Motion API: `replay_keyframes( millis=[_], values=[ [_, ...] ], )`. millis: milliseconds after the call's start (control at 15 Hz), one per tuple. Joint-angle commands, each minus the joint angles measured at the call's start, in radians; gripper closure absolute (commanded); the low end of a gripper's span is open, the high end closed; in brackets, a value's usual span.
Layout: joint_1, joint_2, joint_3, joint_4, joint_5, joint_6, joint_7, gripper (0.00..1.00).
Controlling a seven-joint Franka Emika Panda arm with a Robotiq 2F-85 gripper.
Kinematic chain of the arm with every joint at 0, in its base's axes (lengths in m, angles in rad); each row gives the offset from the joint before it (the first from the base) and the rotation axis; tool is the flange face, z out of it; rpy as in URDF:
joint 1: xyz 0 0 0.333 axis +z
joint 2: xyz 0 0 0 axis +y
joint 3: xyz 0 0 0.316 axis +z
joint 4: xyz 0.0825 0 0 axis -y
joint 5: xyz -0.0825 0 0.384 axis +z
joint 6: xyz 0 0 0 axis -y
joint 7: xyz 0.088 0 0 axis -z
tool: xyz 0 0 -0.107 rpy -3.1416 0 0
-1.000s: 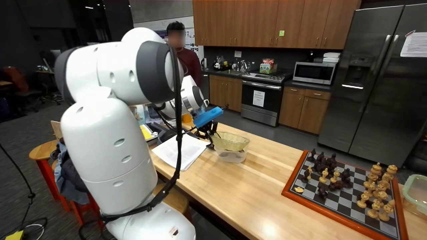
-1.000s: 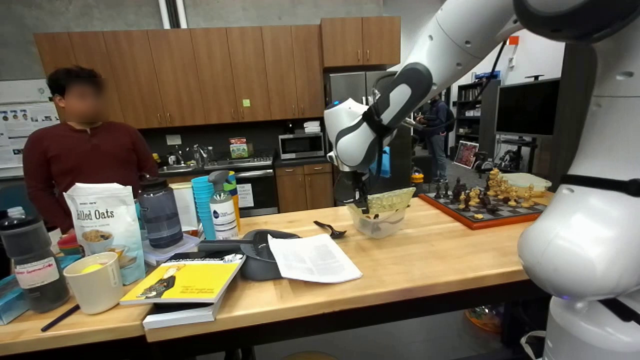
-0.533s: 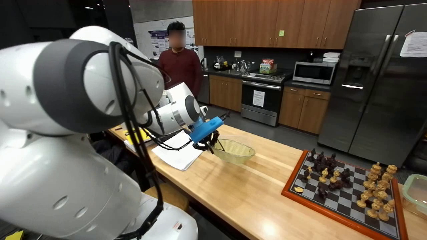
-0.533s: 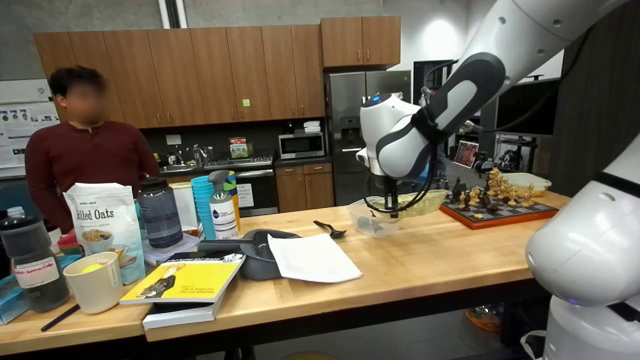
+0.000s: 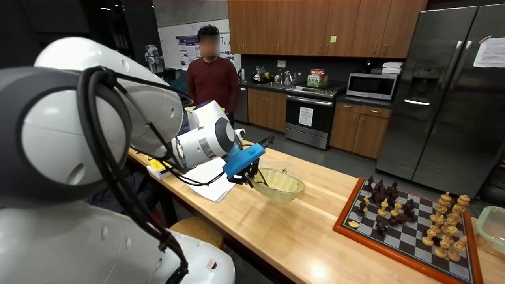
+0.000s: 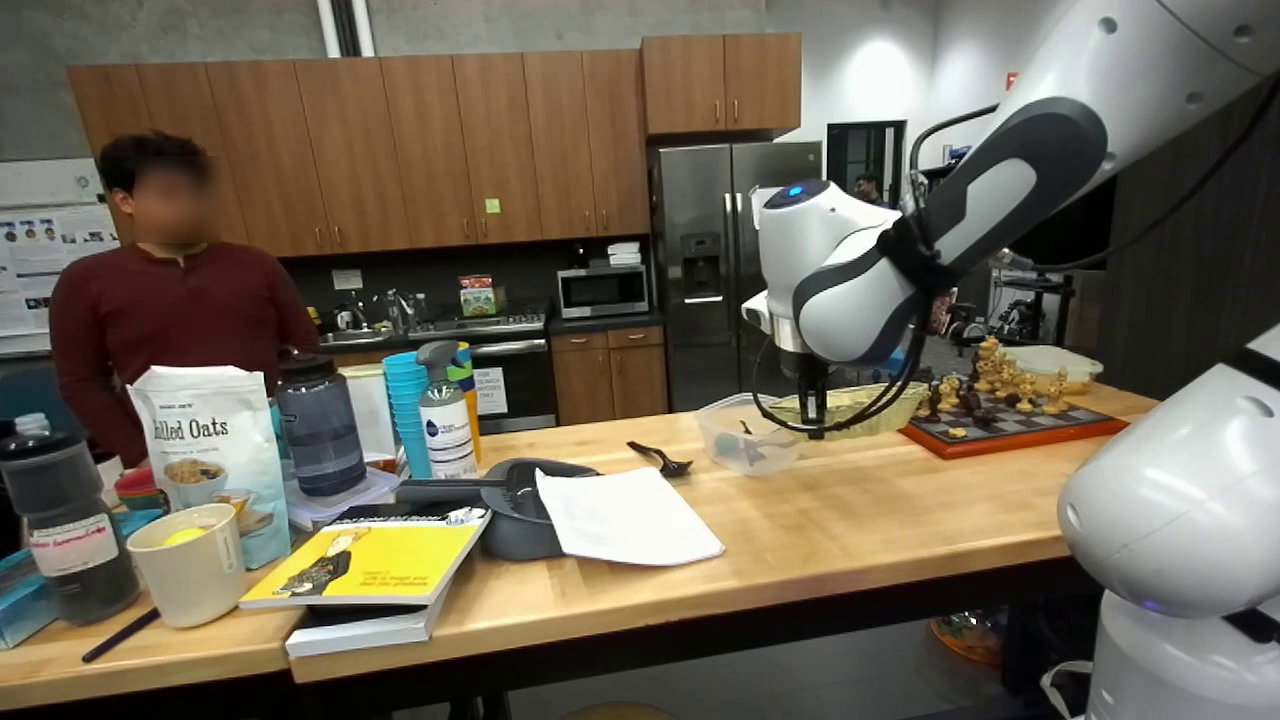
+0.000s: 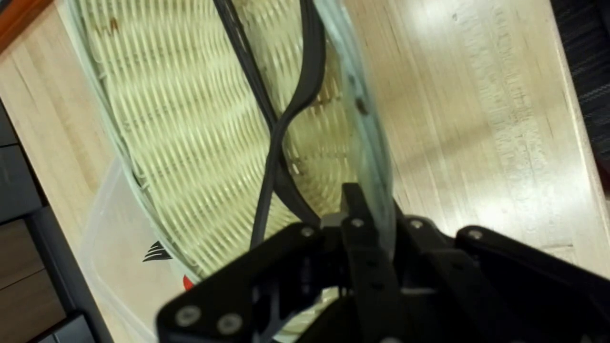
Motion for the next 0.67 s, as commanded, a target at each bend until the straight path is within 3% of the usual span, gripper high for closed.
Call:
replay_keyframes(
  millis=[0,600],
  values=[
    [0.013,0.043,-0.057,0.002,0.0,0.047,-0.048,0.98],
    [-0.003,0.245,-0.161,-0.001,0.052,0.214,-0.123,0.98]
  ],
)
